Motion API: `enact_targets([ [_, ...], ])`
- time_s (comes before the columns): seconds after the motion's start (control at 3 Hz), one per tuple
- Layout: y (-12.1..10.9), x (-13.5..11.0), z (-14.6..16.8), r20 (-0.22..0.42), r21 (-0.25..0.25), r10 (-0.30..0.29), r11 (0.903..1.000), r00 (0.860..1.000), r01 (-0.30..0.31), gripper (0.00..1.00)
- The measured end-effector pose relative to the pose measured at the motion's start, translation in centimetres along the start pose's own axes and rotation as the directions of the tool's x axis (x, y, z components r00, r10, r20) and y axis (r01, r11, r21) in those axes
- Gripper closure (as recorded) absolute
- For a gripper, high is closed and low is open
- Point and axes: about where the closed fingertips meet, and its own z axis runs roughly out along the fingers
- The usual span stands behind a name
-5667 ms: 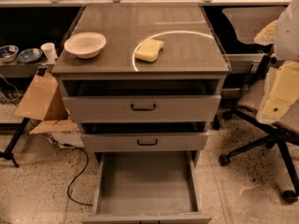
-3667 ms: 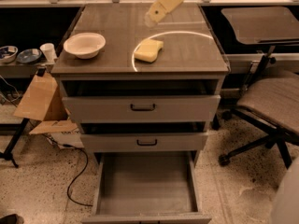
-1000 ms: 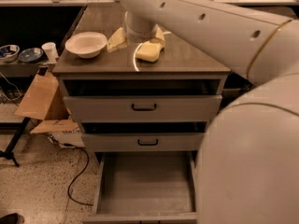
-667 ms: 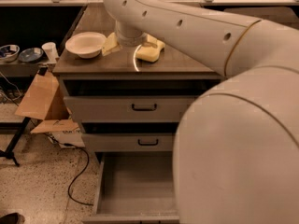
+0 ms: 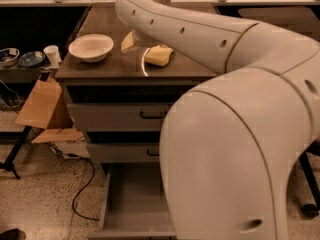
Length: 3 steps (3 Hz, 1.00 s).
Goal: Place sponge into bottom drawer
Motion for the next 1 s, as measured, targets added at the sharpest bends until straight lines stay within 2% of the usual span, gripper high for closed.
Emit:
enact_targets([
  [0.33,-1.6,-0.5,0.6,0.007,0.032,0.039,0.9987,0.999,-0.039,0.0],
  [0.67,-3.4,-0.1,1.6,-0.033,0.043,0.069,0.9968,0.997,-0.068,0.03],
  [1.0,-4.4,0.1,1.9,-0.062,0.039,0.095,0.9949,0.994,-0.093,0.26],
])
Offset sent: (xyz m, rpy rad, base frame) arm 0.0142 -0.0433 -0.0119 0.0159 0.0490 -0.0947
